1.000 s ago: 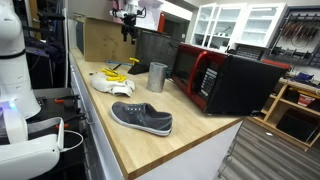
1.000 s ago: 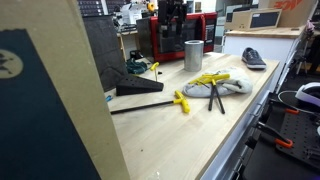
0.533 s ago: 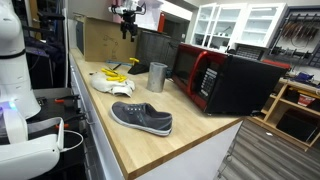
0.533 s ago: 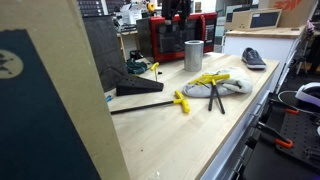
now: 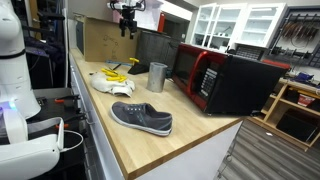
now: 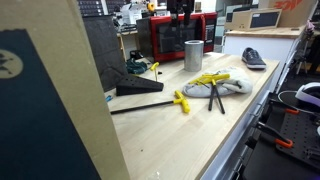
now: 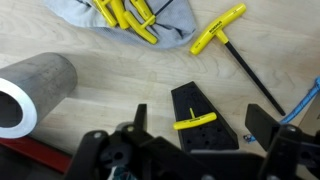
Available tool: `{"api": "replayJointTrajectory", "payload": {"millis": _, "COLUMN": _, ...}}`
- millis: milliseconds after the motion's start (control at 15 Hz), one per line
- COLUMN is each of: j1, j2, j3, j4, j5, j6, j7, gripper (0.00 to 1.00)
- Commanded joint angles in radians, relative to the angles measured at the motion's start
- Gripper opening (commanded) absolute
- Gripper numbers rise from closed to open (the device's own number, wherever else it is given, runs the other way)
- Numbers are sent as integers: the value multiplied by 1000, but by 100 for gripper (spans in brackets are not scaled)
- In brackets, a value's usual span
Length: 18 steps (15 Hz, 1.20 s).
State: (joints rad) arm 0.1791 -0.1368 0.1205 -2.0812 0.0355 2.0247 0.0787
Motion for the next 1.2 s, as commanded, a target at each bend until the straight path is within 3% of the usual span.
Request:
{"api": "replayJointTrajectory", "payload": {"millis": 0, "j1": -14, "j2": -43, "j3": 4, "j4": -14, "j5": 26, "j6": -52, "j7": -34, "gripper": 100}}
{"api": "replayJointTrajectory", "payload": {"millis": 1133, "j1": -21, "j2": -91, "j3": -11, "j4": -4, "j5": 65, "j6": -167, "j7": -128, "gripper": 100}}
